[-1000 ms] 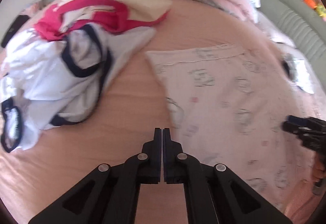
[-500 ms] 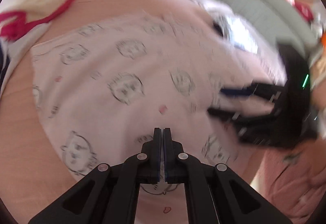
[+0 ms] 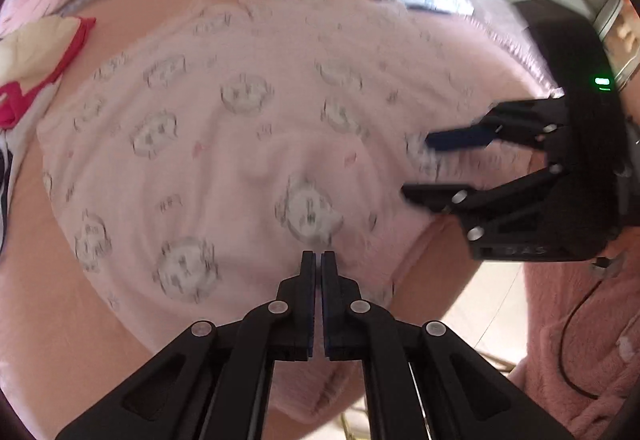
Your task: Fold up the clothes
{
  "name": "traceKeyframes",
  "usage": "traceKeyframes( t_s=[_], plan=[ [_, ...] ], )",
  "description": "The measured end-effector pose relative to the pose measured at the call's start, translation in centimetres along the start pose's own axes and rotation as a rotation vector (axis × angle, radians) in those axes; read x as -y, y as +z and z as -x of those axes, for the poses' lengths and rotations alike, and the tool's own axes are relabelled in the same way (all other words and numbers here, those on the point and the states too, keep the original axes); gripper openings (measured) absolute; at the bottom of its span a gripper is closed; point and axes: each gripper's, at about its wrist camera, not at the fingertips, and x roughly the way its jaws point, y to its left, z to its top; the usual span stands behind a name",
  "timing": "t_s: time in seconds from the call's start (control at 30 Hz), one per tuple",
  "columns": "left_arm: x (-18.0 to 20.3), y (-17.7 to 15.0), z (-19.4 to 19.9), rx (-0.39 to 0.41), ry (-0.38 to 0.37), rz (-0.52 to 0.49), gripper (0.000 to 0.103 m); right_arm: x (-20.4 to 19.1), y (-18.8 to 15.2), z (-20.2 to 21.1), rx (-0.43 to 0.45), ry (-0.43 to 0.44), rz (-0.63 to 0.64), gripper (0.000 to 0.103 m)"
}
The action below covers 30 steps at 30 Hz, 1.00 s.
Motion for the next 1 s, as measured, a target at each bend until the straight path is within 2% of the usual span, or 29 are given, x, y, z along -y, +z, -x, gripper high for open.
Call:
traceKeyframes(
  t_s=[0.07,0.17,0.23,0.3,0.37,0.4,0.47,0.57,0.6,0.67,0.73,0.87,0.97,1.0],
  plan=[
    [-0.1,-1.2,1.0,-0.008,-0.01,0.028,0.002,0.0,-1.3,1.0,-0.001,0.054,0.023,0.055],
    [-0.4,-1.4,2.9,-0.001,-0.04,0.068,0.002,3.0,-2.1,3.6,0.041,0.084,-0.039,0.055],
    [0.1,0.1,4.3,0.083,-0.044,0.058,0.002,5.1,-2.6,5.4,0.071,0.101,-0.081,0.055],
    [1.0,2.6,4.8,0.164,-0.072,0.059,0.002,8.2,-2.4,6.6,0.125,0.017,-0.127,0.055],
    [2.3,5.8,3.5,0.206,-0.095,0.048,0.002,11.6,-1.8,6.1,0.13,-0.058,-0.195,0.055],
    [2.8,7.4,2.5,0.221,-0.105,0.038,0.002,12.8,-1.5,5.5,0.139,-0.045,-0.215,0.055],
    [4.9,10.7,-0.3,0.208,-0.123,0.018,0.002,15.1,-0.7,4.2,0.16,-0.008,-0.251,0.055],
    [7.4,13.6,-4.0,0.128,-0.113,-0.005,0.002,17.0,-0.9,2.8,0.143,-0.085,-0.336,0.054],
    [7.8,13.7,-4.5,0.111,-0.097,-0.003,0.002,17.6,-1.0,2.3,0.137,-0.113,-0.365,0.055],
    [8.6,13.8,-5.5,0.079,-0.063,0.002,0.002,19.7,-2.3,2.7,0.17,-0.071,-0.48,0.055],
    [8.4,13.4,-5.3,0.089,-0.065,0.03,0.002,21.4,-3.1,2.1,0.156,-0.038,-0.551,0.055],
    [7.8,12.7,-4.7,0.118,-0.067,0.093,0.002,22.3,-3.2,0.6,0.123,0.008,-0.568,0.057],
    [7.0,12.3,-4.2,0.138,-0.078,0.165,0.002,21.6,-2.1,-0.3,0.129,0.019,-0.537,0.058],
    [6.8,12.4,-4.4,0.139,-0.085,0.186,0.002,21.4,-1.7,-0.6,0.13,0.035,-0.522,0.055]
  ],
)
